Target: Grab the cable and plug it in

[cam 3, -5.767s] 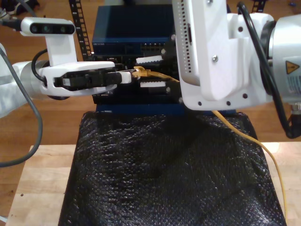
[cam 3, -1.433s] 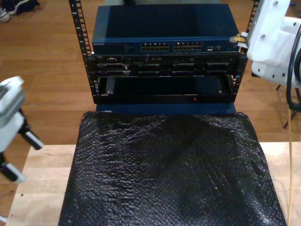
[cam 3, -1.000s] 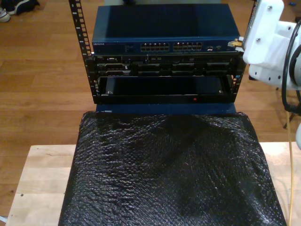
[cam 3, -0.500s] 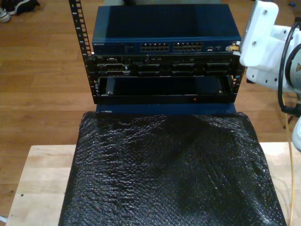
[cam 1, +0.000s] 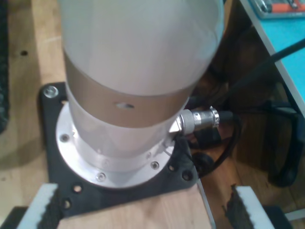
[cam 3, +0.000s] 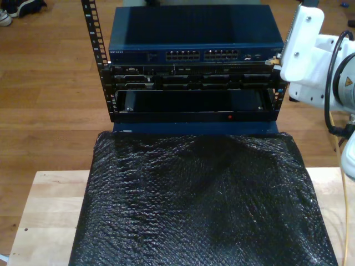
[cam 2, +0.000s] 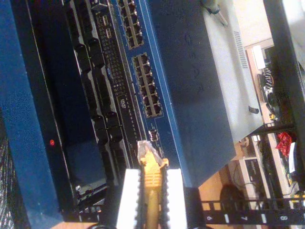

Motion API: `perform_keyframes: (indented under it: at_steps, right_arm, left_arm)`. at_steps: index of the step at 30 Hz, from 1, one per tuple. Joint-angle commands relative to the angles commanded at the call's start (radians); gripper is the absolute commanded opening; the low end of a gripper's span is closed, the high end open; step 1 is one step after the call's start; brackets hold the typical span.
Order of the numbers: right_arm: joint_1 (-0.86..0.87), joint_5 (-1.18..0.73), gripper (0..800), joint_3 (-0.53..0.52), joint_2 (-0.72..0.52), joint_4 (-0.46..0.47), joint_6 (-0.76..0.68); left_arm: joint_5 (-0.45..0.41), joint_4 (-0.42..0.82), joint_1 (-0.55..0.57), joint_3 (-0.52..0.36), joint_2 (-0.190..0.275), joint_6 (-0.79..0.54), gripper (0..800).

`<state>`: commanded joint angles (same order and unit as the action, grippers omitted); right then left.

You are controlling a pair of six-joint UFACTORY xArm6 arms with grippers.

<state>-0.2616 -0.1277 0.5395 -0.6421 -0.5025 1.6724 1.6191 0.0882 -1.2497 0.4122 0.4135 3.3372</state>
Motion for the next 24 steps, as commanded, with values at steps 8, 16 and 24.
perform_keyframes:
  at_steps: [8,16,24]
  right_arm:
    - [-0.002,0.002,0,0.0,0.003,0.0,0.0]
    - [0.0,0.002,0,-0.003,0.005,0.0,0.0]
    - [0.0,0.037,0,-0.011,0.008,0.0,0.0]
  left_arm:
    - [-0.071,0.04,-0.028,-0.063,0.02,-0.044,799]
    - [-0.216,0.04,-0.057,-0.147,0.072,-0.094,800]
    - [-0.31,0.034,-0.129,-0.183,0.071,-0.183,800]
